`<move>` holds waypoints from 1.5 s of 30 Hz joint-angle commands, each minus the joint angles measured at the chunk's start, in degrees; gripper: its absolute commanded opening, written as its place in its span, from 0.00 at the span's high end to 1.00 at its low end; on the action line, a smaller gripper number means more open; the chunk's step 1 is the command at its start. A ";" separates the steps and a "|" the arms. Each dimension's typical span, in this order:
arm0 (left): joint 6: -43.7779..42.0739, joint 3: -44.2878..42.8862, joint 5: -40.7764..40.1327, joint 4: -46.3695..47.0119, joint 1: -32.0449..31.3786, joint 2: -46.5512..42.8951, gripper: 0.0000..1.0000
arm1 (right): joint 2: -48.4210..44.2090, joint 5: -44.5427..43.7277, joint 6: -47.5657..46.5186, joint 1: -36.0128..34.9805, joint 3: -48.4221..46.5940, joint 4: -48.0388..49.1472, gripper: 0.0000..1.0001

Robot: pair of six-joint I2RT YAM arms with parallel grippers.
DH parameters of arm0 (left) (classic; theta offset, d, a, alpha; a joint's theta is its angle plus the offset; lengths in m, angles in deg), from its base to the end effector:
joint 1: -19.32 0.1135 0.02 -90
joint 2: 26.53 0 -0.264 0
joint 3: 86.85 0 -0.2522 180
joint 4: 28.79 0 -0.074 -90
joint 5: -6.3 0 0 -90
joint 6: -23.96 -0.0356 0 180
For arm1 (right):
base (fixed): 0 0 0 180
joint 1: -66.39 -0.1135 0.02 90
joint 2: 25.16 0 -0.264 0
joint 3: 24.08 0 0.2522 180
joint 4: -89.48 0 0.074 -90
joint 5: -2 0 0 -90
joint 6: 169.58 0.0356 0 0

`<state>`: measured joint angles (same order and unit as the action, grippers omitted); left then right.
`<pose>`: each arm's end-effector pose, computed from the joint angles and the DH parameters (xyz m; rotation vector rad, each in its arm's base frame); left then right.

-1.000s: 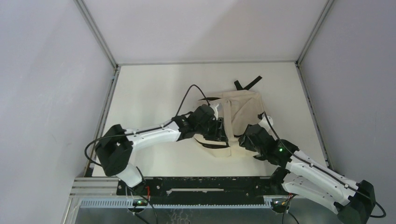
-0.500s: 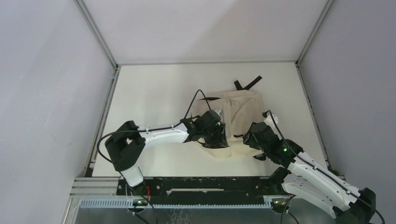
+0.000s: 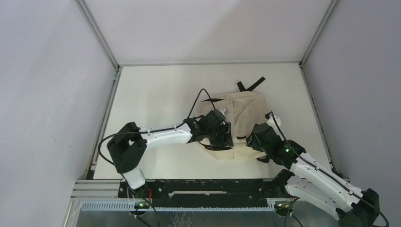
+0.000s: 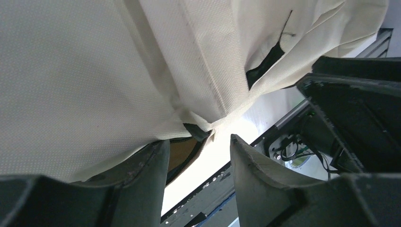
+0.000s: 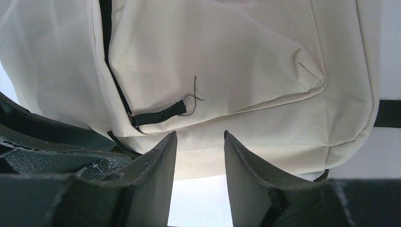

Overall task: Pack the student bag
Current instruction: Zip the student bag at the center of the board.

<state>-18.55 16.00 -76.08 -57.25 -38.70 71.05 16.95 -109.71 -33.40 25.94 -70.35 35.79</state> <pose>0.1883 -0.3104 0.2048 0.3109 2.6482 -0.9031 0.1190 0.0842 0.2274 0.2853 2.3547 0.2682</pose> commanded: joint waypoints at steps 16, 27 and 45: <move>1.00 -4.63 4.36 4.51 -0.43 1.51 0.55 | -1.70 0.05 0.10 0.73 -1.59 -0.07 0.51; 1.56 -5.37 3.38 4.46 -0.34 3.64 0.64 | -3.01 -0.17 0.67 0.54 -1.50 -1.21 0.51; -0.12 2.74 -0.78 3.73 0.01 -5.37 1.00 | -1.55 3.35 1.18 0.17 -0.71 1.46 0.51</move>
<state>-17.05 15.45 -75.67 -55.57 -38.79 71.22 14.13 -108.60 -33.01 26.23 -70.35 33.96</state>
